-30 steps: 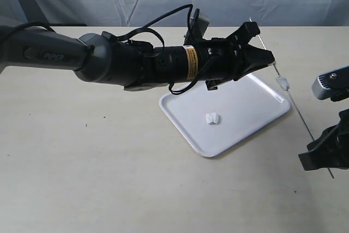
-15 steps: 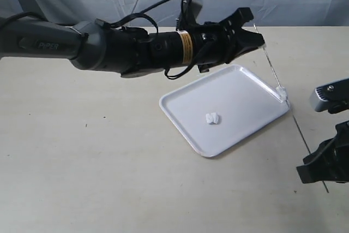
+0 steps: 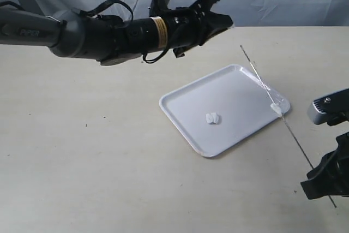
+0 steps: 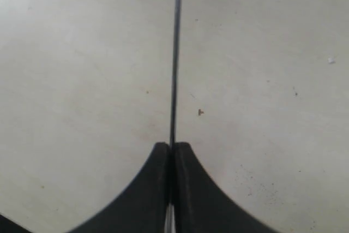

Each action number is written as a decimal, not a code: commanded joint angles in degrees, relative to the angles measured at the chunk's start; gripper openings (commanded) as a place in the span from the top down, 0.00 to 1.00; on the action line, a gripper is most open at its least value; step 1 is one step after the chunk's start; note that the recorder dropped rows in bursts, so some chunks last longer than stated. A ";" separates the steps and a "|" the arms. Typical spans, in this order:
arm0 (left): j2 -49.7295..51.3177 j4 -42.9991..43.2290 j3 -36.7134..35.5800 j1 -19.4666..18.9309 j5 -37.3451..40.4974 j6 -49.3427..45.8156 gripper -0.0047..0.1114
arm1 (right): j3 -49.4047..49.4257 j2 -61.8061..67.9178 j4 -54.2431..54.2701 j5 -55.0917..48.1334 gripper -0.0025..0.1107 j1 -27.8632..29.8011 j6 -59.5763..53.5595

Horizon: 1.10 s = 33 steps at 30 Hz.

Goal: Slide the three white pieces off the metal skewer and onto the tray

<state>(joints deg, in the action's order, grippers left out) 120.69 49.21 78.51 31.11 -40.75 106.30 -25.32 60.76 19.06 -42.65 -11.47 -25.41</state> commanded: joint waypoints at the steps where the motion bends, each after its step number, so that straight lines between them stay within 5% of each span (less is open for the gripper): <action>1: -0.63 5.35 0.32 -1.91 -0.46 1.81 0.96 | 0.17 0.16 -0.65 -0.06 0.98 0.04 -0.50; 8: -0.63 42.46 -0.43 -1.80 7.03 13.61 0.96 | 0.17 0.16 -0.46 1.53 0.98 0.04 -0.50; 19: 6.69 43.46 -3.63 1.50 5.34 13.61 0.93 | -0.32 0.16 0.71 2.13 0.98 0.04 -0.49; 28: 6.96 39.75 -3.63 1.50 5.95 13.50 0.54 | -0.32 0.16 0.78 2.13 0.98 0.04 -0.49; 33: 6.96 31.83 -2.29 1.40 -3.41 12.98 0.48 | -0.32 0.16 0.80 3.26 0.98 0.04 -0.49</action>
<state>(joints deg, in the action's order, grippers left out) 127.26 85.91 75.31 32.26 -38.67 119.77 -25.33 60.76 19.51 -40.78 -11.47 -25.50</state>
